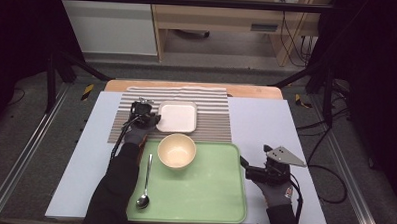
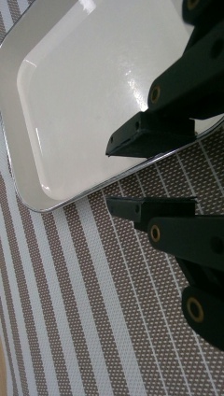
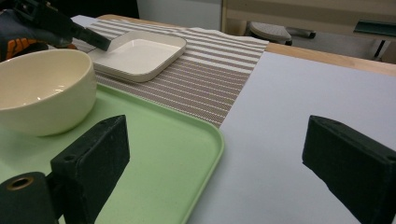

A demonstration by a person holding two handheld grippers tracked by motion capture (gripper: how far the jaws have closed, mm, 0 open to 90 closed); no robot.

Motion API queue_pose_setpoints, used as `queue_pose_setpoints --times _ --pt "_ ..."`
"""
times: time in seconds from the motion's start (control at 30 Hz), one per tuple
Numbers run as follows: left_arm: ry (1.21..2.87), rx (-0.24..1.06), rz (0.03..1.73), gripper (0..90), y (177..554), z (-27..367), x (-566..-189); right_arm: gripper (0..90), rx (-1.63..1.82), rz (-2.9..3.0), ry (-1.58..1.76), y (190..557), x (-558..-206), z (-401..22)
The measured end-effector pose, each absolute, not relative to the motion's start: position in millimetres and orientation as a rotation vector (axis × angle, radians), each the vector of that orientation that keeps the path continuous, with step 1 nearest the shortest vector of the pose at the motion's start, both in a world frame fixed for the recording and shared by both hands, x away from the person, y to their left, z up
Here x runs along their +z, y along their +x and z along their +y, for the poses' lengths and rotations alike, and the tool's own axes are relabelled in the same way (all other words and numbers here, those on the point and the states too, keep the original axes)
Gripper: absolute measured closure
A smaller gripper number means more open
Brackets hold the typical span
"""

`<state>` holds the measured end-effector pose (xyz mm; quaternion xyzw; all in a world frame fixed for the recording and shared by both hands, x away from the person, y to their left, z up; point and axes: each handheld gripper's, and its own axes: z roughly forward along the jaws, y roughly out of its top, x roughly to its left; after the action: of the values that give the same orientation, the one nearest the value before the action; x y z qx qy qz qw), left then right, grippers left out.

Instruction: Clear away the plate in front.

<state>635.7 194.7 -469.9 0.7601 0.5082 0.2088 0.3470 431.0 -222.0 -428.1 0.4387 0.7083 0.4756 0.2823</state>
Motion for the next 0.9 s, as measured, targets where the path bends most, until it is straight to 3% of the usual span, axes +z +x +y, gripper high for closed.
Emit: queue_pose_setpoints --times 0.9 --pt "1.972 0.514 1.392 79.1 636.0 184.9 -470.6 7.7 1.277 1.898 1.174 431.6 -428.2 -221.5"
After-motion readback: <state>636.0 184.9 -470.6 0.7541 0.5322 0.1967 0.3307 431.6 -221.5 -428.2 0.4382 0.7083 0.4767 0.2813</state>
